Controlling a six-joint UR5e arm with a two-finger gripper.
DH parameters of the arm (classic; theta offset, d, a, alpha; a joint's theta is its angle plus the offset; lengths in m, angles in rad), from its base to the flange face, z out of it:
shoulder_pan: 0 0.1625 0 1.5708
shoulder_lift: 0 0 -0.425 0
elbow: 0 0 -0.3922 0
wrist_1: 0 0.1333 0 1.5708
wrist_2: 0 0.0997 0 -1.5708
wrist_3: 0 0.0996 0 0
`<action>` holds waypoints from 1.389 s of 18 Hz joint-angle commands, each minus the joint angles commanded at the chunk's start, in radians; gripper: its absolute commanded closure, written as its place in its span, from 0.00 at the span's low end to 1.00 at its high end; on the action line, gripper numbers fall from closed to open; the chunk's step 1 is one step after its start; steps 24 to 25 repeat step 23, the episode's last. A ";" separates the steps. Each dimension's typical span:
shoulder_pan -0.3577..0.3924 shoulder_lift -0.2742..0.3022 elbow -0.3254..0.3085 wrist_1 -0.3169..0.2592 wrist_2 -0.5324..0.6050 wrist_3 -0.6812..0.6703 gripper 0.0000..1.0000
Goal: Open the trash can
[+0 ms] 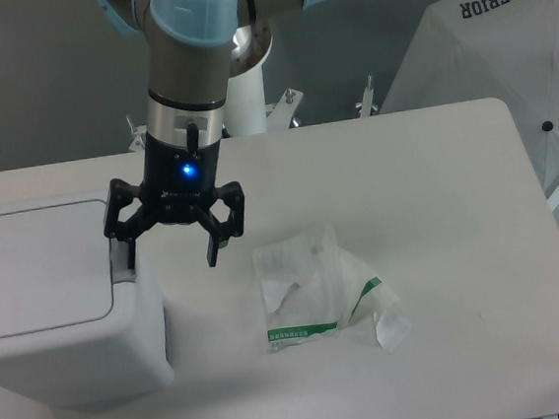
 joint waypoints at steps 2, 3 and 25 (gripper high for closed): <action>0.000 0.000 0.000 0.000 -0.002 0.000 0.00; 0.000 0.000 0.000 0.002 0.000 0.000 0.00; 0.089 -0.005 0.110 0.009 0.267 0.400 0.00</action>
